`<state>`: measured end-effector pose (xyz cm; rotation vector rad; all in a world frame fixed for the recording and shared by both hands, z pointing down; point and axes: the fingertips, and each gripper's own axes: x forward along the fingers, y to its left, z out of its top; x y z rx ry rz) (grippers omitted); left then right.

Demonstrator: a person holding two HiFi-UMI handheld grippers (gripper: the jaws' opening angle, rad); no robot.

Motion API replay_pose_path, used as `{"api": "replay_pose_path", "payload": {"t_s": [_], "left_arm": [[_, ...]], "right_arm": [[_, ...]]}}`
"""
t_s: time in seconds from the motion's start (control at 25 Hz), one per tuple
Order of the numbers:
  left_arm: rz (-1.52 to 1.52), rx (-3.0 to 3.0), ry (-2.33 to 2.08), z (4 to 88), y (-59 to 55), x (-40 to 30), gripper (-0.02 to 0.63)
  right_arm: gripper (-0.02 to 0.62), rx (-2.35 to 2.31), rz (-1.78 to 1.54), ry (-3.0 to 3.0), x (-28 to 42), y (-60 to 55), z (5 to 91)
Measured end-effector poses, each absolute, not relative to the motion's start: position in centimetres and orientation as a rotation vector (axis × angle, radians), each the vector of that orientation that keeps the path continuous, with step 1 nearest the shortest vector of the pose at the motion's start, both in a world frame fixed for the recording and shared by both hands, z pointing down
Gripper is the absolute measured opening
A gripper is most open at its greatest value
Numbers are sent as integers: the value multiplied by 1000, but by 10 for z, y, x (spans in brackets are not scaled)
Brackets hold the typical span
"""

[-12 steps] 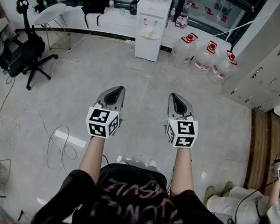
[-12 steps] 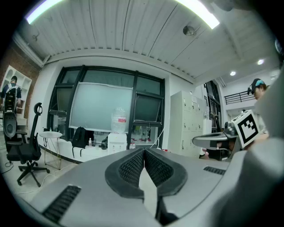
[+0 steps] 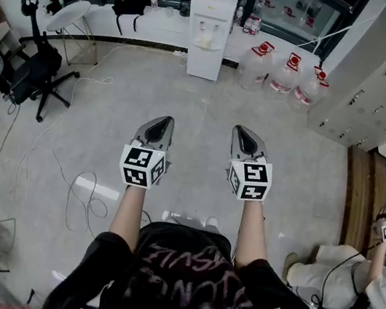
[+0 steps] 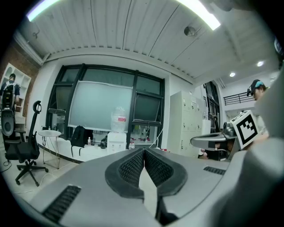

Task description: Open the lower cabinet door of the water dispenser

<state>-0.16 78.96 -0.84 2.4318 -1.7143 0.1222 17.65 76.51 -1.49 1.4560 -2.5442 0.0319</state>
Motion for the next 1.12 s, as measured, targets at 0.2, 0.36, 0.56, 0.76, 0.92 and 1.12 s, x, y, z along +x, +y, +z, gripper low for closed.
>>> {"api": "replay_pose_path", "payload": {"t_s": [0.2, 0.36, 0.56, 0.76, 0.92, 1.12], "left_arm": [[126, 2426, -1682, 1, 790, -5, 17], [134, 2429, -1653, 11, 785, -3, 17], [154, 2447, -1639, 20, 771, -12, 17], [149, 2420, -1677, 32, 724, -25, 18], [194, 2409, -1676, 47, 682, -35, 17], [229, 2398, -1653, 58, 604, -36, 17]], "right_arm": [[14, 1430, 35, -2531, 169, 769, -5], [14, 1440, 56, -2514, 172, 764, 3], [14, 1448, 70, -2501, 165, 744, 14], [14, 1430, 75, -2512, 159, 688, 32], [14, 1429, 98, -2515, 152, 645, 46], [14, 1428, 124, -2501, 152, 568, 56]]}}
